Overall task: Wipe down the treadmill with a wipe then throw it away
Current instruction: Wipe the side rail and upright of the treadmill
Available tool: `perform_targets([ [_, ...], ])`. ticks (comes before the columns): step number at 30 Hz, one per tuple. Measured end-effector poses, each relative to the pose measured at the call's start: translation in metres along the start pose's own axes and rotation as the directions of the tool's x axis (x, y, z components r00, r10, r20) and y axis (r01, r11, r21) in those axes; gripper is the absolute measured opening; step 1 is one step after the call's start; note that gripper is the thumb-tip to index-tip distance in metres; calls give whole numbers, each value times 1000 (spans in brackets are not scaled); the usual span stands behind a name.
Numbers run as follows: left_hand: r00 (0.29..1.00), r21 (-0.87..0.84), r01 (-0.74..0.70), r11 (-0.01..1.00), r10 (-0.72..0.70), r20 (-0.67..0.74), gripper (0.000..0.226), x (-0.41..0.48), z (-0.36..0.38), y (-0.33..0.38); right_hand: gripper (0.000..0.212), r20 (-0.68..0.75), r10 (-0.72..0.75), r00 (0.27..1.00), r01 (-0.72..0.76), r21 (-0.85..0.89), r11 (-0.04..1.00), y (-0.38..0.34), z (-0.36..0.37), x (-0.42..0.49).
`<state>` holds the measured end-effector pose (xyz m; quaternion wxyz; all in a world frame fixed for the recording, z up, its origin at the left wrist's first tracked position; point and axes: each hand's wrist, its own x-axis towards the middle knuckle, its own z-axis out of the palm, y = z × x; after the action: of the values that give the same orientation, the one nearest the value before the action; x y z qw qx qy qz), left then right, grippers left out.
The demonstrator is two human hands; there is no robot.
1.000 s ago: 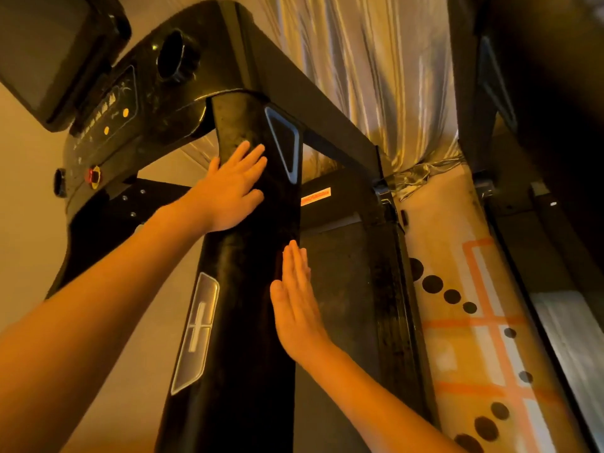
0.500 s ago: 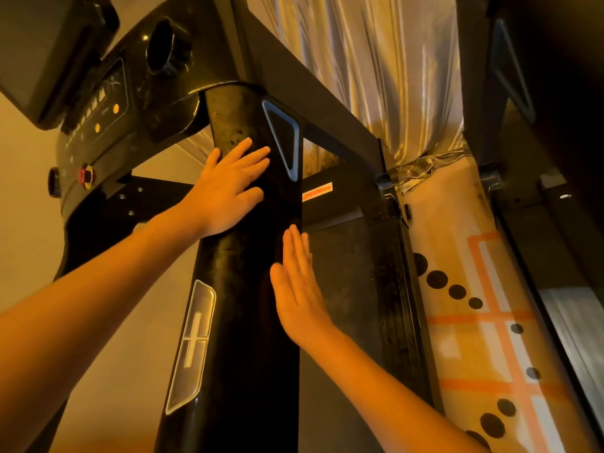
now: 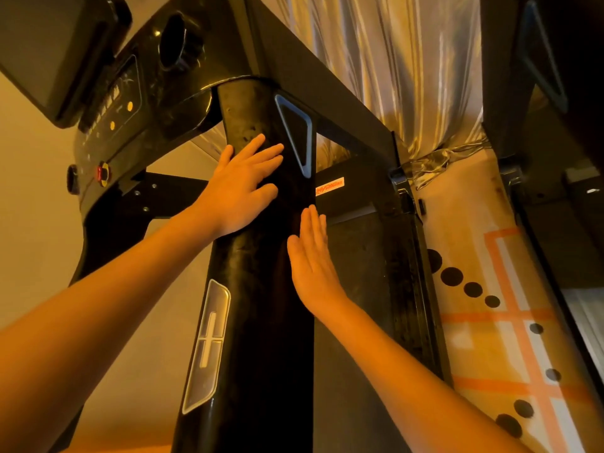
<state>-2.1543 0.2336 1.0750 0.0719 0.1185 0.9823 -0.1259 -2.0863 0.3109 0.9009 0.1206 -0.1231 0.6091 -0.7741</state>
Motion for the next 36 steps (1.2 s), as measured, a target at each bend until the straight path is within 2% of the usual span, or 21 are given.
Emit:
perform_targets([
  [5,1000,-51,-4,999,3,-21,73,-1,0,-1,55,-33,-57,998,58,12,998,14,23,-57],
  [10,999,-59,13,998,-15,-34,72,-1,0,1,57,-13,29,999,-28,48,998,-7,1,9],
  [12,999,-56,12,998,-14,-37,63,-1,1,2,57,-37,35,999,-33,49,998,-11,-2,20],
  [17,998,-69,14,998,-18,-56,55,-1,1,2,50,-45,-96,994,96,-3,995,6,15,-24],
  [22,998,-65,10,998,-14,-63,56,0,2,1,56,-28,-14,1000,14,17,1000,-13,-9,39],
  [25,998,-83,11,996,-16,-68,57,0,2,1,57,-35,-37,999,38,21,999,-12,-15,55],
  [30,999,-102,19,995,-23,-42,71,-2,-1,4,55,-49,-115,992,115,6,993,8,0,28],
  [36,999,-114,22,993,-27,-39,70,-2,0,3,56,-71,-96,993,94,-20,995,-21,-25,100],
])
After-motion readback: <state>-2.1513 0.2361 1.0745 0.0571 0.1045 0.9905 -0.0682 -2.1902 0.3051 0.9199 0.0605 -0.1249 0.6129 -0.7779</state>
